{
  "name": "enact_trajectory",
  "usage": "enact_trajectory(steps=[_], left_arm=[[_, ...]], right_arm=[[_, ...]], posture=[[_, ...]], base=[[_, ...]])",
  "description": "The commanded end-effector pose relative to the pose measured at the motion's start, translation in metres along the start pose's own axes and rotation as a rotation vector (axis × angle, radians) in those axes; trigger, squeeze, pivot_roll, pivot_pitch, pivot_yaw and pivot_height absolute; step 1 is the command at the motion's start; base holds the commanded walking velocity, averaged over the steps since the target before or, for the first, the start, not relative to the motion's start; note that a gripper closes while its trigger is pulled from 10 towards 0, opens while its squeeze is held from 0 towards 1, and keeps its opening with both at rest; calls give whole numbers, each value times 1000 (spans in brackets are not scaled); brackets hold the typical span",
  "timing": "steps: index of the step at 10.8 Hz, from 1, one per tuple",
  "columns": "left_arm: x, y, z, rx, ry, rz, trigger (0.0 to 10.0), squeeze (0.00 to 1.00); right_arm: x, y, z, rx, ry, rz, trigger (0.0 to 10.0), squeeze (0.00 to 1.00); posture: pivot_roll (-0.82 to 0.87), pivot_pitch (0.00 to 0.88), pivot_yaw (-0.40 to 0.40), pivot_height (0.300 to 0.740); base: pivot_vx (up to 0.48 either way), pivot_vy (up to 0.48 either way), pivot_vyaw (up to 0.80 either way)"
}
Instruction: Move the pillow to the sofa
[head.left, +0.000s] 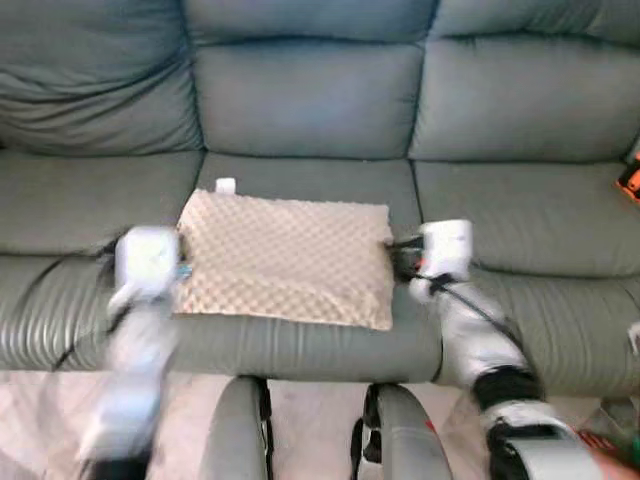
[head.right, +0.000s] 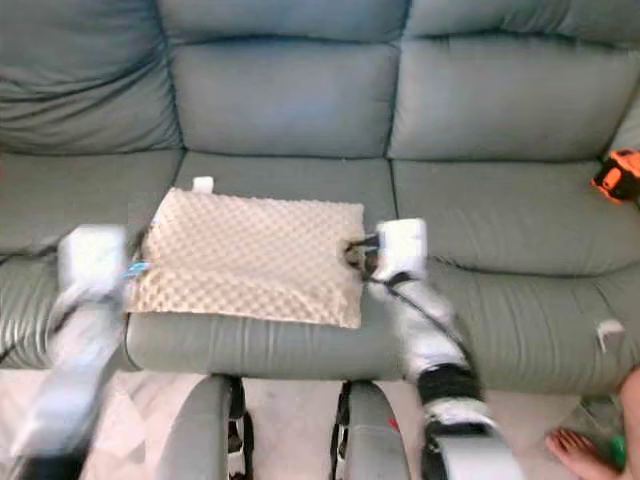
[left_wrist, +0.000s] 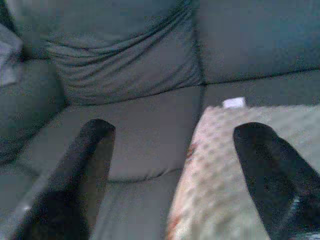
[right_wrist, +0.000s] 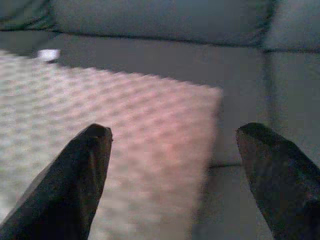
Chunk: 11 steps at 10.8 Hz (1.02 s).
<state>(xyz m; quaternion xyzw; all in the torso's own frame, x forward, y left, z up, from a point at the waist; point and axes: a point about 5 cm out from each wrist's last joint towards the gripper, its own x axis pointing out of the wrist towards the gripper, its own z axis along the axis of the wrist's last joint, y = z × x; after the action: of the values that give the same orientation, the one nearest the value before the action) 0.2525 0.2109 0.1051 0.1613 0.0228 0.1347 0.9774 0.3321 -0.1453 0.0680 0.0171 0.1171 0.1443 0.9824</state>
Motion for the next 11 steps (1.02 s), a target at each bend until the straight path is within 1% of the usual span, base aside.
enact_trajectory(steps=[1, 2, 3, 4, 5, 6, 7, 8, 9, 10, 11], left_arm=[[-10, 14, -5, 48, 27, 19, 10000, 1000], [-21, 22, -10, 76, 66, 35, 10000, 1000], [-26, 24, -10, 86, 73, 33, 10000, 1000], [-29, 19, 1, 90, 49, -1, 10000, 1000], [-28, 16, 5, 92, 40, -10, 10000, 1000], [-28, 10, 9, 83, 41, -37, 10000, 1000], [-29, 6, 10, 77, 52, -57, 10000, 1000], [-29, 5, 9, 77, 62, -65, 10000, 1000], [-29, 3, 8, 71, 74, -73, 10000, 1000], [-29, 1, 7, 65, 86, -76, 10000, 1000], [-28, -1, 7, 67, 90, -77, 10000, 1000]], right_arm=[[5, 11, -5, 11, 41, 52, 10000, 1000], [10, 22, -8, 18, 77, 102, 10000, 1000], [12, 28, -16, 24, 139, 118, 10000, 1000], [12, 39, -27, 40, 194, 173, 10000, 1000], [10, 43, -34, 49, 227, 198, 10000, 1000], [6, 48, -44, 56, 272, 258, 10000, 1000], [1, 47, -53, 70, 315, 295, 10000, 1000], [-2, 42, -59, 62, 343, 280, 10000, 1000], [-5, 33, -62, 89, 364, 236, 10000, 1000], [-4, 25, -61, 112, 370, 181, 10000, 1000], [-5, 16, -61, 113, 387, 115, 10000, 1000]], posture=[[121, 218, 1, 657], [137, 227, -2, 657], [143, 228, -5, 657], [163, 234, -8, 657], [165, 238, -4, 657], [166, 241, 2, 657], [165, 242, 5, 657], [164, 241, 6, 657], [163, 241, 7, 657], [161, 239, 6, 657], [155, 236, 4, 657]], base=[[0, 0, 0], [0, 0, 0], [0, 0, 0], [0, 0, 0], [0, 0, 0], [0, 0, 0], [0, 0, 0], [0, 0, 0], [0, 0, 0], [0, 0, 0], [0, 0, 0]])
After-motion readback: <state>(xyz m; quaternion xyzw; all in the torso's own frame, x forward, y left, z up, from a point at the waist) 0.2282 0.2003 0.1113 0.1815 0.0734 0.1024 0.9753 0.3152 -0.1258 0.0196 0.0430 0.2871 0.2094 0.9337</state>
